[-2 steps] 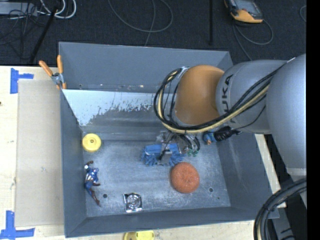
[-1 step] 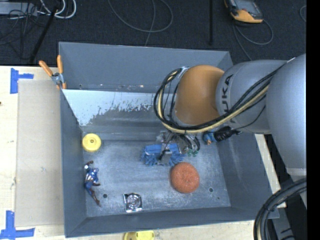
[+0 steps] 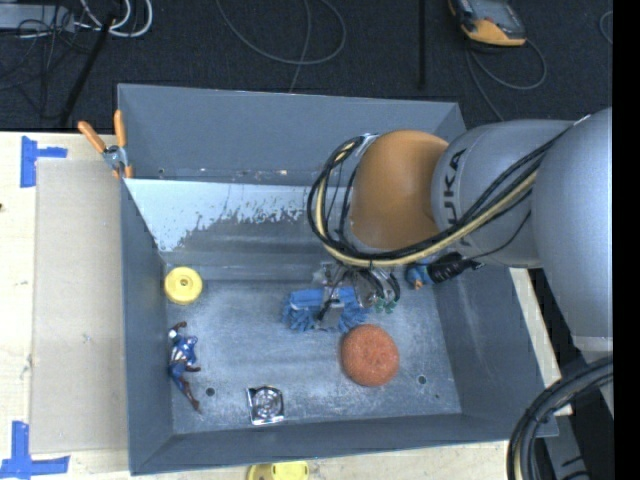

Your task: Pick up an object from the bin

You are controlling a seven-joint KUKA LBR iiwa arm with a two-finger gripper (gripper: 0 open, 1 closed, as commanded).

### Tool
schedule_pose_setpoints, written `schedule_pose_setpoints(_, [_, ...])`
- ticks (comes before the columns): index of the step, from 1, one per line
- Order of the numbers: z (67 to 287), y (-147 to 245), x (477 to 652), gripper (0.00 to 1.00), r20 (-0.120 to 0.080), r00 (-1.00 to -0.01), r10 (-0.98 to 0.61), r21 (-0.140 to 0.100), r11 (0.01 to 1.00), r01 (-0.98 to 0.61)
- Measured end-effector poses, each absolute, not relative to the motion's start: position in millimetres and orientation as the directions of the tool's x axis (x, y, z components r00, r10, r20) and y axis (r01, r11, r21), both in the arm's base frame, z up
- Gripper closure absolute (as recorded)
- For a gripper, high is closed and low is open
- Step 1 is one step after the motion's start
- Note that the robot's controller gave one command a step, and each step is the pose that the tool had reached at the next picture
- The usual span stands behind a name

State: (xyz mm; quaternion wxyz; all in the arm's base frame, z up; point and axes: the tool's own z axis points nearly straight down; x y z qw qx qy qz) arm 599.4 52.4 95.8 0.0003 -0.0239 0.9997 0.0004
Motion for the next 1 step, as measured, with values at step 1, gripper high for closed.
schedule_pose_setpoints(1, [95.8, 52.4, 599.4, 1.00, -0.001, -0.999, -0.048, 0.001, 0.999, -0.048])
